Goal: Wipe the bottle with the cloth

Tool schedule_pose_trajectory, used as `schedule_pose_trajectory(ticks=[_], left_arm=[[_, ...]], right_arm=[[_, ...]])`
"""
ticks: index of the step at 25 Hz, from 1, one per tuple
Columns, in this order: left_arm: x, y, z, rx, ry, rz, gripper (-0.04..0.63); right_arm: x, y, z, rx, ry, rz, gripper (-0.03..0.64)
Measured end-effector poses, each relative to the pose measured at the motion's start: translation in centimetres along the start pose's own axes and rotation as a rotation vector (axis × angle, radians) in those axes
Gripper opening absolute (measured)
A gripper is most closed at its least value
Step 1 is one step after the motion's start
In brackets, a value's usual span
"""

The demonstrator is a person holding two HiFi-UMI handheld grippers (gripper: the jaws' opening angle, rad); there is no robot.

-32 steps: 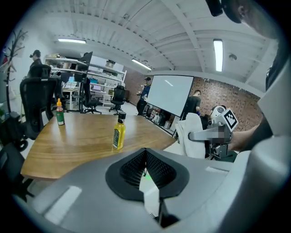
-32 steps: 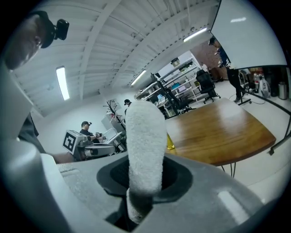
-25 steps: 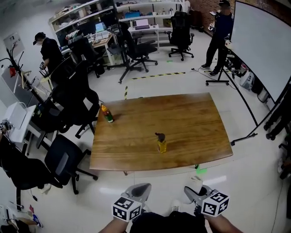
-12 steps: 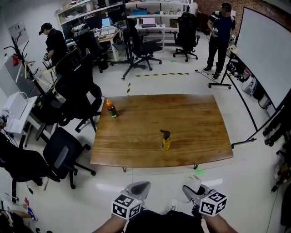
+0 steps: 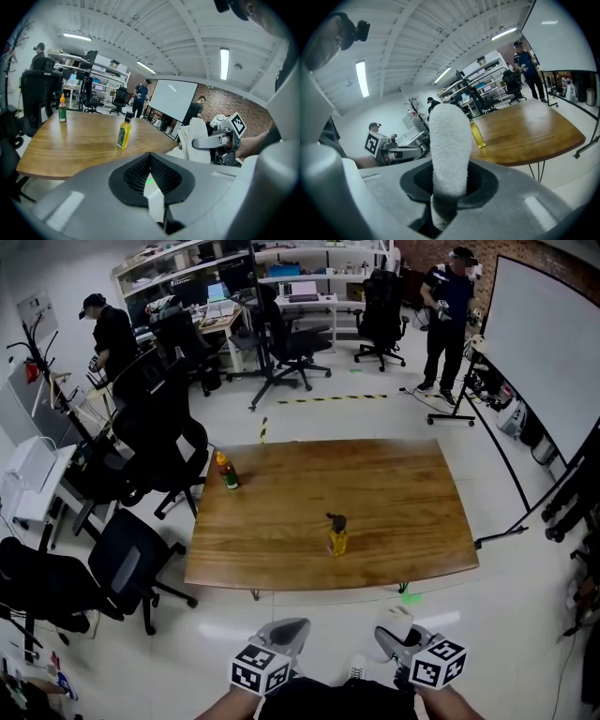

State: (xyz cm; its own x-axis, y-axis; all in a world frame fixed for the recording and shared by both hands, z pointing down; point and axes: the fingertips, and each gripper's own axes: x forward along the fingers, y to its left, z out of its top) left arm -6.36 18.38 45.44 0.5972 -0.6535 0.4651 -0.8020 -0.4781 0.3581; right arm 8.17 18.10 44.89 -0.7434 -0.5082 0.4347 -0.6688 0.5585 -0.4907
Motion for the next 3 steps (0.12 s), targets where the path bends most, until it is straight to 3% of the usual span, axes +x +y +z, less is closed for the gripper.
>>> schedule_pose_trajectory(ticks=[3], left_arm=[[0.13,-0.01,-0.04,0.001,0.001,0.001,0.017]], right_arm=[[-0.11,-0.1,-0.17,0.0,0.002,0.001,0.077]])
